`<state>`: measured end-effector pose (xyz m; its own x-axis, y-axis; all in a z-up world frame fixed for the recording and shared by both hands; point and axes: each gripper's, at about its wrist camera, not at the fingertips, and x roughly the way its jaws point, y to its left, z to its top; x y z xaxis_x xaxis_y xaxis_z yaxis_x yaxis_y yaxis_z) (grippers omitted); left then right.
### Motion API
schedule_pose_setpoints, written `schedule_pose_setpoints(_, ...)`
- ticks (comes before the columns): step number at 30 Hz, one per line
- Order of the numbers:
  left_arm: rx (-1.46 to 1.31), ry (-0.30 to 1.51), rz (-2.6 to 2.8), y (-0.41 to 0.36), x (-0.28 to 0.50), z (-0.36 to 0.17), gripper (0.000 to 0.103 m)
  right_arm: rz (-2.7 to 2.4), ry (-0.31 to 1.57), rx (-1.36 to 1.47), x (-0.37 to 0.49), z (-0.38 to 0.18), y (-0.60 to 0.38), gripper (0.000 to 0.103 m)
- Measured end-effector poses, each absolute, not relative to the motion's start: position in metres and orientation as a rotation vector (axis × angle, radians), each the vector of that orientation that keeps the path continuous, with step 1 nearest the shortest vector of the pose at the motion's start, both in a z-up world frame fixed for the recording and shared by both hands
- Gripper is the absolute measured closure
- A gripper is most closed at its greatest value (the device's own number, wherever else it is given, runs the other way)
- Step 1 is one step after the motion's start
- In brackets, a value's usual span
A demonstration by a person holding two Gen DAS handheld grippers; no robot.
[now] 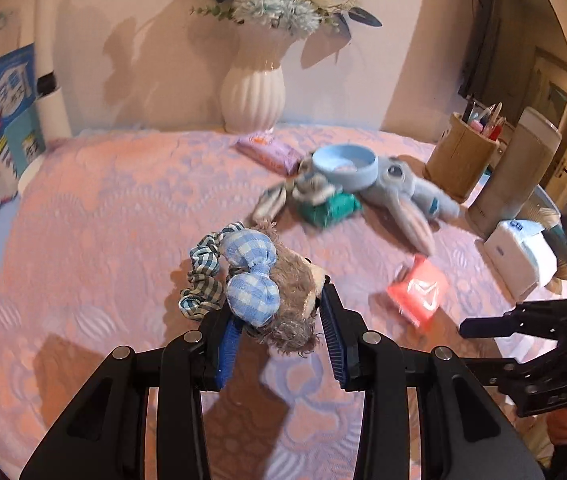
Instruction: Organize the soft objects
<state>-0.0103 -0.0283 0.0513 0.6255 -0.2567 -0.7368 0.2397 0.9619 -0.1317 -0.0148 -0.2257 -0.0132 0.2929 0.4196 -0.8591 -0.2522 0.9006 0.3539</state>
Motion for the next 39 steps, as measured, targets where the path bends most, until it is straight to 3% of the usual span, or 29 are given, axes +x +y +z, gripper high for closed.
schedule_pose_setpoints(10, -0.101, 0.854, -0.277, -0.020, -0.011, 0.031, 0.068, 0.467, 1.119, 0.302, 0.040, -0.003, -0.202, 0.043)
schedule_pose_setpoints(19, -0.090, 0.857, -0.275, -0.022, -0.010, 0.030, 0.068, 0.360, 1.003, 0.151, 0.029, -0.009, -0.180, 0.043)
schedule_pose_setpoints(20, -0.087, 0.858, -0.272, -0.022, -0.010, 0.030, 0.068, 0.338, 0.993, 0.104, 0.027, -0.010, -0.175, 0.046)
schedule_pose_setpoints(21, -0.083, 0.858, -0.269, -0.022, -0.010, 0.030, 0.068, 0.308, 0.987, 0.049, 0.026, -0.010, -0.170, 0.058)
schedule_pose_setpoints(25, -0.044, 0.845, -0.240, -0.027, -0.012, 0.032, 0.068, 0.317, 0.960, 0.020, 0.018, -0.005, -0.165, 0.064)
schedule_pose_setpoints(31, -0.005, 0.793, -0.278, -0.052, -0.024, 0.054, 0.068, 0.291, 0.897, 0.105, -0.011, 0.030, -0.194, 0.064)
schedule_pose_setpoints(39, 0.068, 0.643, -0.421, -0.129, -0.038, 0.121, 0.068, 0.160, 0.711, 0.145, -0.052, 0.109, -0.266, 0.064)
